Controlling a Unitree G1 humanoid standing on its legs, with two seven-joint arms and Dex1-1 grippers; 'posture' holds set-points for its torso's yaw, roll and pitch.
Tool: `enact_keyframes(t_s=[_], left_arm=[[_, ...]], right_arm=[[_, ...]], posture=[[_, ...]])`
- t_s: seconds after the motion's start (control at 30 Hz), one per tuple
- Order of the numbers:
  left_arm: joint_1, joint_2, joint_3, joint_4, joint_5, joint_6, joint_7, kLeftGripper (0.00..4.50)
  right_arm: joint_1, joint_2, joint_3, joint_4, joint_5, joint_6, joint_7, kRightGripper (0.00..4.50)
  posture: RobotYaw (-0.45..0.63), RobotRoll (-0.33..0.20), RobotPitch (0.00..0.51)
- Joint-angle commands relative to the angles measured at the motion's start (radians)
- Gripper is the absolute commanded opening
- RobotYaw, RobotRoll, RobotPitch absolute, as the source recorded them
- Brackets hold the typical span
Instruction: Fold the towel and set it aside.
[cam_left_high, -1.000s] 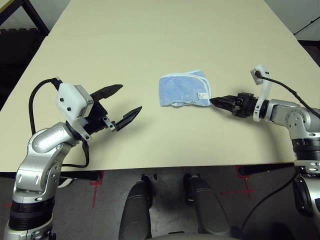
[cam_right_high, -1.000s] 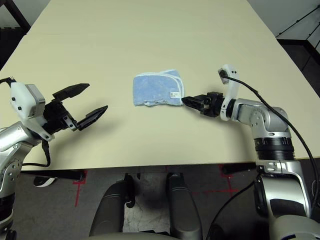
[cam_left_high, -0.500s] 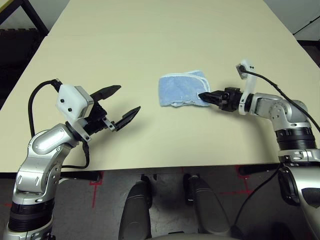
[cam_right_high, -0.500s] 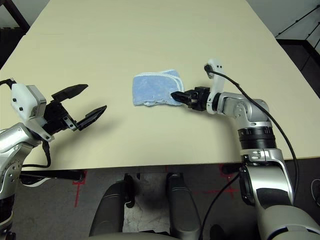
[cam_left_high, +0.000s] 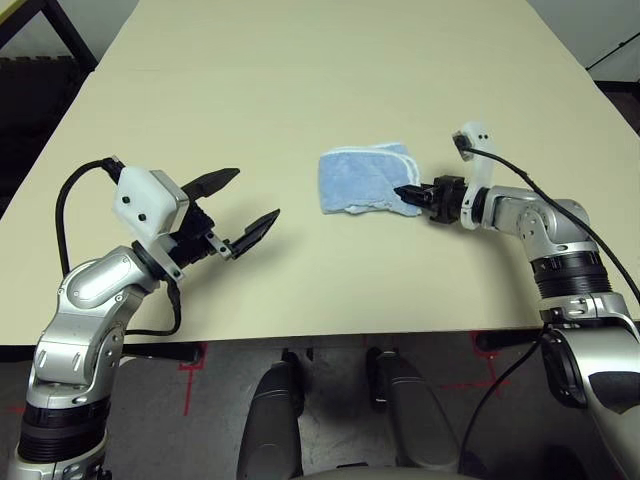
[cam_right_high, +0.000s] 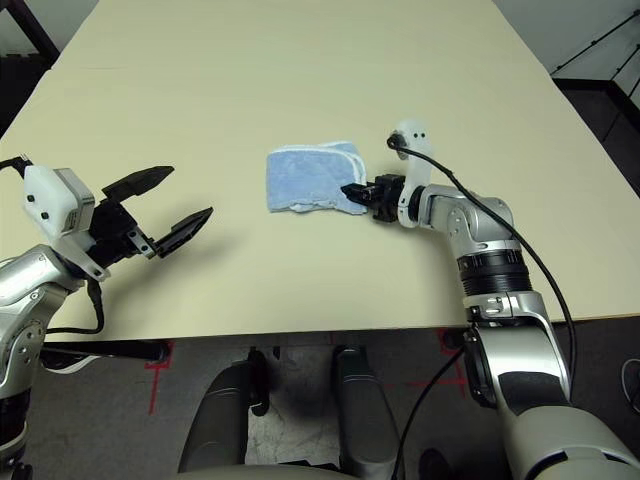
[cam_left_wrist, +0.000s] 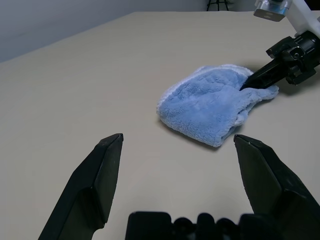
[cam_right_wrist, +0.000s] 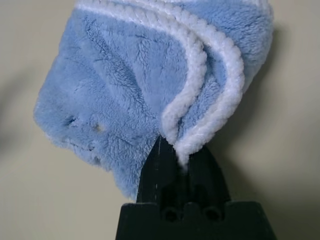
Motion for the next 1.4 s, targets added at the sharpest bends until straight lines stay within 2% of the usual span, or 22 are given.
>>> enact_keyframes(t_s=[0.03, 0.2, 0.57, 0.87, 1.2, 1.4], left_arm=[[0.001, 0.0, -0.019, 0.003, 0.015, 0.002, 0.007, 4.5], [-0.012, 0.001, -0.025, 0.012, 0.017, 0.002, 0.01, 4.5], [-0.047, -0.002, -0.044, 0.048, 0.029, -0.014, 0.006, 4.5], [-0.061, -0.001, -0.043, 0.062, 0.039, -0.018, 0.005, 4.5], [-0.067, 0.001, -0.049, 0.066, 0.04, -0.017, 0.005, 4.5], [-0.078, 0.0, -0.057, 0.079, 0.042, -0.019, 0.0, 4.5]], right_arm=[[0.01, 0.017, 0.017, 0.028, -0.007, 0.006, 0.004, 0.02], [-0.025, 0.037, -0.032, 0.07, -0.021, -0.064, -0.053, 0.02], [-0.133, 0.073, -0.151, 0.291, -0.068, -0.36, -0.279, 0.02], [-0.205, 0.058, -0.214, 0.499, -0.112, -0.528, -0.485, 0.02], [-0.214, 0.033, -0.282, 0.594, -0.126, -0.647, -0.671, 0.02], [-0.206, 0.014, -0.3, 0.622, -0.138, -0.705, -0.728, 0.02]], posture=[[-0.08, 0.0, 0.205], [-0.08, 0.0, 0.199], [-0.1, 0.0, 0.186], [-0.1, 0.0, 0.182], [-0.11, 0.0, 0.183], [-0.13, 0.0, 0.189]])
